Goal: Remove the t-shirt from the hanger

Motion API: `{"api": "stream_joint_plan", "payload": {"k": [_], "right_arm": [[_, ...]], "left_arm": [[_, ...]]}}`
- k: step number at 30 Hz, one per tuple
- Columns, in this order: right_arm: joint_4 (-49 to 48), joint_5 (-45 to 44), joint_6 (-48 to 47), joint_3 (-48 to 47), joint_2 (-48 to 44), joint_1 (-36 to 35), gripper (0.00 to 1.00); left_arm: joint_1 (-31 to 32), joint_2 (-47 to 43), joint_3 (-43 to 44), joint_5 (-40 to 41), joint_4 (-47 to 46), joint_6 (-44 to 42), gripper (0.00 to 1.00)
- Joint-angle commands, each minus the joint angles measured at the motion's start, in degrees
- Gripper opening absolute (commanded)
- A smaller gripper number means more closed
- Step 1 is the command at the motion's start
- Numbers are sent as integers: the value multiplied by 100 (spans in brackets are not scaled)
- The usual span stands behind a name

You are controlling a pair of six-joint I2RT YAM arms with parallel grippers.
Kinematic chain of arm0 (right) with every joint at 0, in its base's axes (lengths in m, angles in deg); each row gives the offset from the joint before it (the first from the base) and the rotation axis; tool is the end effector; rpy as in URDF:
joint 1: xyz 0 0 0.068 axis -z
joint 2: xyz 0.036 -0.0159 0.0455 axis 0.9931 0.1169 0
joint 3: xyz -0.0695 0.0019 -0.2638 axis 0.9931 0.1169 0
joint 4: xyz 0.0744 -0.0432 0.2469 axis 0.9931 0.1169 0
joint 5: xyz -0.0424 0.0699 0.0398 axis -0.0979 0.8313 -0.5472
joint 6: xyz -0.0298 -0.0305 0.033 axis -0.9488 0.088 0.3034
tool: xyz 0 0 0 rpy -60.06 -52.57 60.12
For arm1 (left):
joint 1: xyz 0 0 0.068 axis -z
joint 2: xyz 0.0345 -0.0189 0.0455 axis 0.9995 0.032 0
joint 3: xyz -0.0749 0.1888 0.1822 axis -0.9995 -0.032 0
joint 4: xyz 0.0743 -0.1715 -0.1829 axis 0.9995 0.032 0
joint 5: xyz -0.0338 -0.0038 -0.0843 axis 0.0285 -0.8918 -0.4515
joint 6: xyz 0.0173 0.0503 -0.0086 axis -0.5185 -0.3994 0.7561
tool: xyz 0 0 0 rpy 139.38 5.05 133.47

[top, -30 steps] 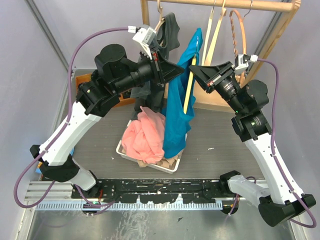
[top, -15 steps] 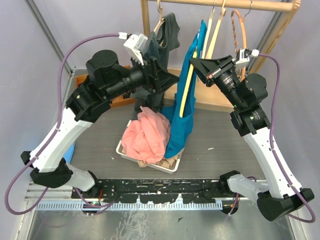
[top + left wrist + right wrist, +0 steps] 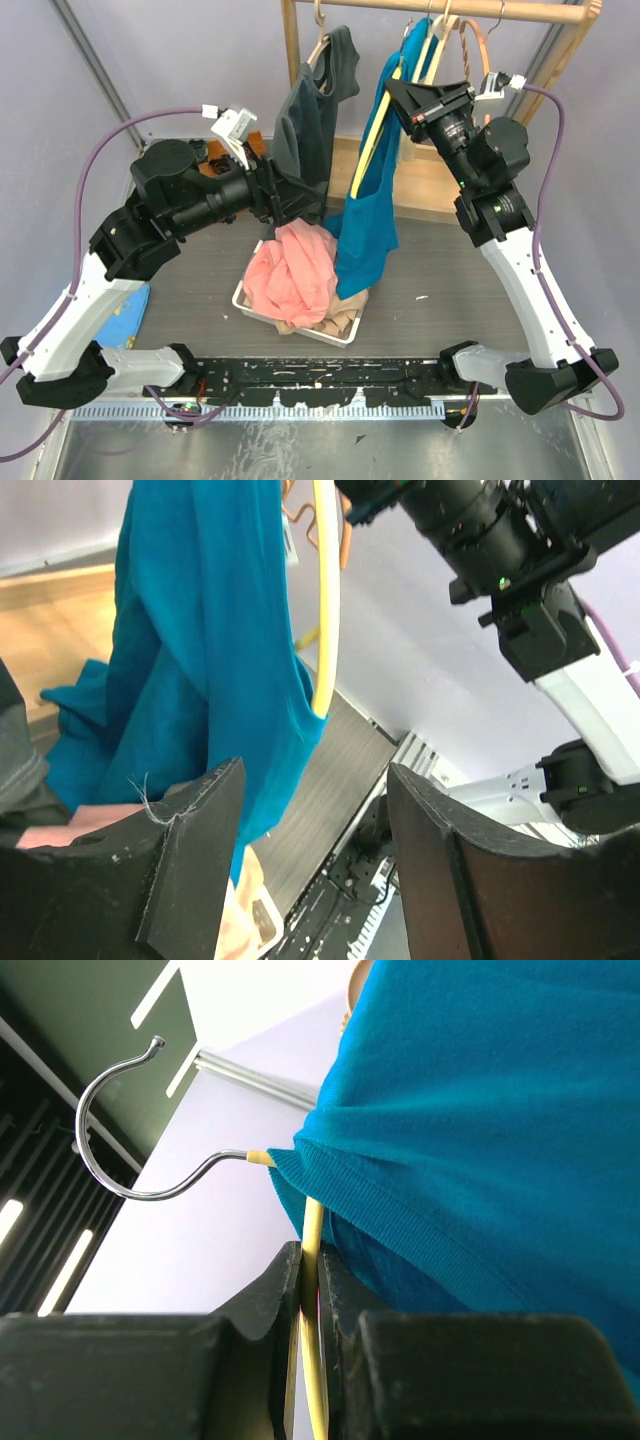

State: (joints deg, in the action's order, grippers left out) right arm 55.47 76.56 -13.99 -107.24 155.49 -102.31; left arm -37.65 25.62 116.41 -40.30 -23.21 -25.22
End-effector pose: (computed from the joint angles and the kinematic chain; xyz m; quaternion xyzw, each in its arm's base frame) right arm 0.2265 0.0833 0.5200 0.2190 0.5357 0.6204 0.5292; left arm 0.1334 -0.1700 0.5313 0.2009 0.6958 -0.4671 0.5072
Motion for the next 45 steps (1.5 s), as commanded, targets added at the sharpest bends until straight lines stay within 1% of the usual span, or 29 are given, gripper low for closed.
{"api": "stream_joint_plan", "payload": {"k": [1,8,11,17,31,33,35,41,43,45], "right_arm": [[-687,-399,141,-444,71,-3,1],[-806,-608,311,-556,248,-5,1],[-930,-703,406,-580,294,-5,1],[-967,-852,468,-830,416,-4,1],[-1139,-904,684,-1222,684,-4,1],[-1151,-904,687,-1213,666,-4,1],[-1152,-904,700,-1166,639,-4,1],[-1137,-952,685,-1142,554,-3,1],[-1120,-962,670,-1144,535,0,1],[-1089,-974,665,-1155,512,-4,1]], "left_arm": [[88,-131,-280,0,202,122,65],[446,-15,-636,314,267,57,65],[613,42,-786,582,248,25,65],[702,27,-1027,1099,67,-2,68],[763,308,-816,1407,-216,-101,70],[765,504,-759,1458,-243,-123,69],[766,527,-757,1519,-278,-134,67],[774,554,-887,1587,-402,-122,48],[767,536,-922,1605,-410,-109,44],[768,493,-972,1620,-422,-99,35]]}}
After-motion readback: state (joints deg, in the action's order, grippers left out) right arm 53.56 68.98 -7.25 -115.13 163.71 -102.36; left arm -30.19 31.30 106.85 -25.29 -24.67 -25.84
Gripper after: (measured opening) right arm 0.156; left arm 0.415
